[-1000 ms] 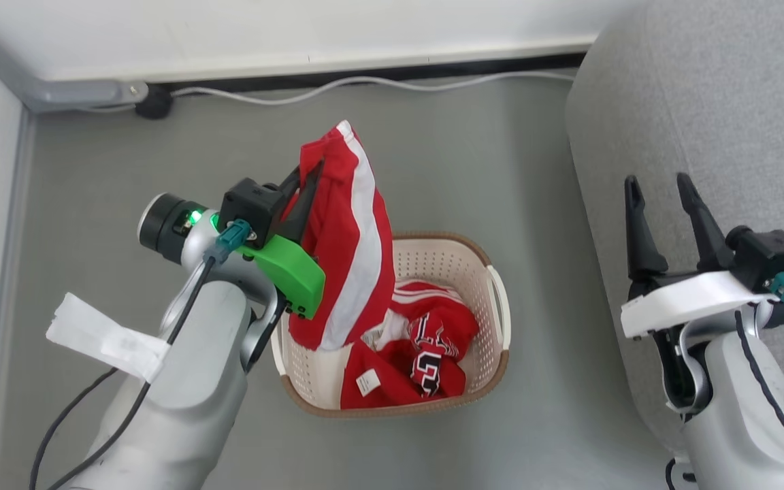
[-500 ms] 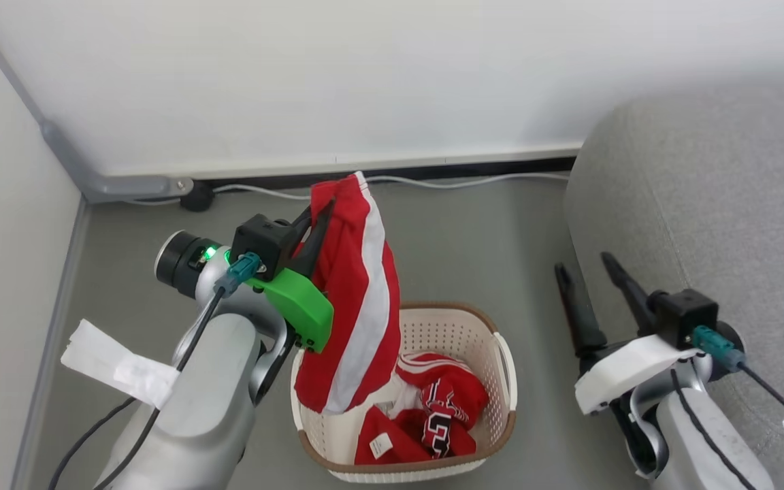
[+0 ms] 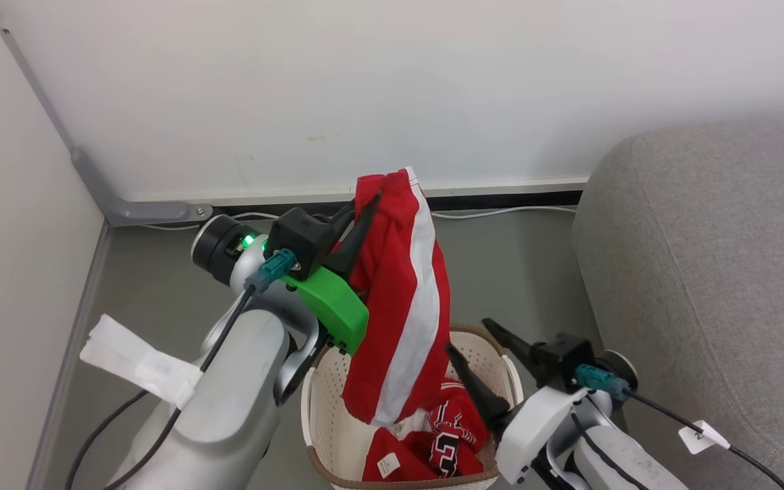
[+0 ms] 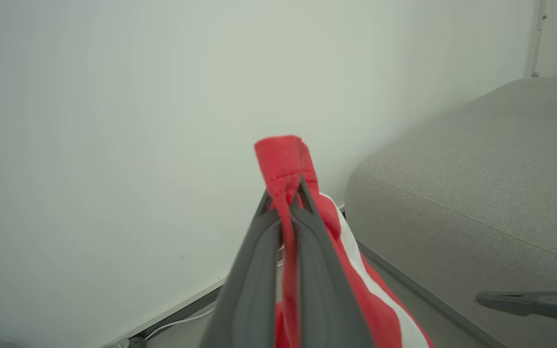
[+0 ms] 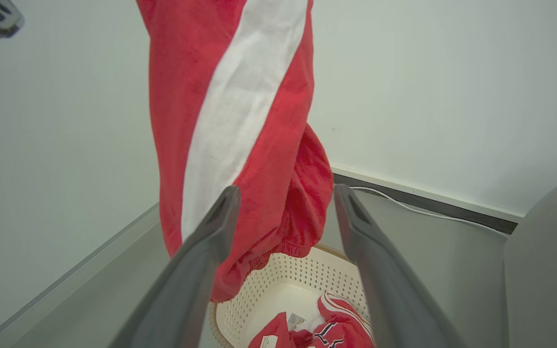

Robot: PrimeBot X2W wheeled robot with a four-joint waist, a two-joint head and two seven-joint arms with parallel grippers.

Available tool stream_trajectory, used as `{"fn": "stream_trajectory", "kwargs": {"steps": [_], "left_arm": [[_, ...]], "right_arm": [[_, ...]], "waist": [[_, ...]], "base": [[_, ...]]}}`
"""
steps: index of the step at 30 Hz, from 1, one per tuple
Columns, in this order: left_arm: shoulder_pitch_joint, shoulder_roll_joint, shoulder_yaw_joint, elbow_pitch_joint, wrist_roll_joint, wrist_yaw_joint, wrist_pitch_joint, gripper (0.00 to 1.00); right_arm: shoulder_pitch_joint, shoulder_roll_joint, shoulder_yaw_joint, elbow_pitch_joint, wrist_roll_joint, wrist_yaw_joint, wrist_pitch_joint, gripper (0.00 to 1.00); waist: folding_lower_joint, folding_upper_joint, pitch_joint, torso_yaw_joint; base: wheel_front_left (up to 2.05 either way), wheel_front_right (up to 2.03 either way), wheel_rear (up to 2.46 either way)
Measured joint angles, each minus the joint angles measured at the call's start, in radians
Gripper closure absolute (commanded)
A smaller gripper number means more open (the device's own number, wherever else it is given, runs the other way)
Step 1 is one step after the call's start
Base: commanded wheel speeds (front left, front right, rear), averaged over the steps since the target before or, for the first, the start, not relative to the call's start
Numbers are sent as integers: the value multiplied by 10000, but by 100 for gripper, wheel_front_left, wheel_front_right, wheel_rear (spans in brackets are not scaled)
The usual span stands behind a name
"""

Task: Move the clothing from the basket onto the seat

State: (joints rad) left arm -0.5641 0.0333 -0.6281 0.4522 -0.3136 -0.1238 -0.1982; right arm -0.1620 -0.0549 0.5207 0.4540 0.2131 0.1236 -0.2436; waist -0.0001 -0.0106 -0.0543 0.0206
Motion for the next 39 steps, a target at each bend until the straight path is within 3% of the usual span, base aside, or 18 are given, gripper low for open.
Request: {"fn": "stream_trajectory", "kwargs": {"steps": [4,16,23,24,26,27,39], "left_arm": [[-4,0,-301,-401,-98,-2,127,100],[-43,15,-993,-1369,-516,2,437,100],[-50,29,-1133,-1708,-527,107,629,100],[-50,31,-1154,-1739,-527,113,656,100],[-49,31,-1177,-1785,-535,201,713,100],[-48,33,-1175,-1791,-564,221,742,100],[559,311,-500,-1515,-997,861,828,100]], "right_arm": [[-359,19,965,268,389,0,209,0],[-1047,-541,1856,1156,1275,8,433,0],[-1577,-410,2941,1352,2042,8,458,0],[-1684,-393,3060,1354,2092,8,464,39],[-1903,-389,3260,1363,2128,8,460,73],[-1999,-393,3321,1373,2169,8,445,98],[-2207,-782,3549,1430,2679,10,142,100]], "waist": [[0,0,-16,76],[0,0,-41,528],[0,0,-69,689],[0,0,-69,702],[0,0,-69,727],[0,0,-68,738],[0,0,-48,473]], "base": [[0,0,0],[0,0,0],[0,0,0],[0,0,0],[0,0,0],[0,0,0],[0,0,0]]}}
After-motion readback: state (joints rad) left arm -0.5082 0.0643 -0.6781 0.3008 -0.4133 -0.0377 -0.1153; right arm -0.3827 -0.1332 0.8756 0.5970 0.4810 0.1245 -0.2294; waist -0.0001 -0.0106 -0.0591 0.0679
